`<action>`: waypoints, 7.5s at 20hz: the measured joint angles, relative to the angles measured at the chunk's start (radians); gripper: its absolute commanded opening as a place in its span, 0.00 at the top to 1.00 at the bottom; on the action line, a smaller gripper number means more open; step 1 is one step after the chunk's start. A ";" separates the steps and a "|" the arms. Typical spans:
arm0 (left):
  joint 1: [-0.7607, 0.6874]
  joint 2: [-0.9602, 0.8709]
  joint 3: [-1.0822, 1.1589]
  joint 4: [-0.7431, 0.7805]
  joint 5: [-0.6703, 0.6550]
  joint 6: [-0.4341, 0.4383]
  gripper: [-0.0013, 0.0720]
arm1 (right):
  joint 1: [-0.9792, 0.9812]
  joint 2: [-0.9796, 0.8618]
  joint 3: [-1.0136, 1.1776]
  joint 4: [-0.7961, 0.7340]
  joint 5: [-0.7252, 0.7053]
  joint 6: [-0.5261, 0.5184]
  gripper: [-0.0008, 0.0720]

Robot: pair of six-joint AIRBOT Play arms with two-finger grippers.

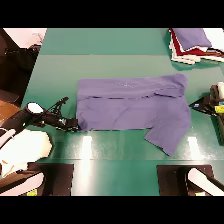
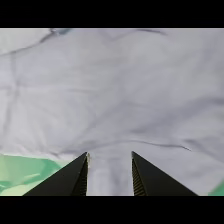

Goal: Fold the shirts.

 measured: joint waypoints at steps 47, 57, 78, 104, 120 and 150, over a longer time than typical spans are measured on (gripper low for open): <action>-0.019 0.095 0.416 0.327 -0.092 -0.210 0.95 | 0.409 0.041 0.163 -0.420 -0.071 0.201 0.96; -0.019 -0.173 0.541 0.325 0.153 -0.224 0.07 | 0.436 -0.409 0.593 -0.420 -0.148 0.216 0.33; -0.053 -0.193 0.681 0.245 -0.064 -0.257 0.02 | 0.066 -0.615 0.389 0.069 0.037 -0.009 0.02; -0.434 -0.576 1.007 0.108 0.158 -0.280 0.95 | 0.295 -0.475 0.747 0.157 0.223 0.102 0.96; -0.517 -0.844 1.286 0.075 0.141 -0.340 0.96 | 0.686 -0.482 1.019 0.148 0.171 0.185 0.96; 0.004 -0.328 1.280 0.456 -0.290 -0.265 0.95 | 0.721 -0.599 0.654 -0.080 -0.087 0.042 0.12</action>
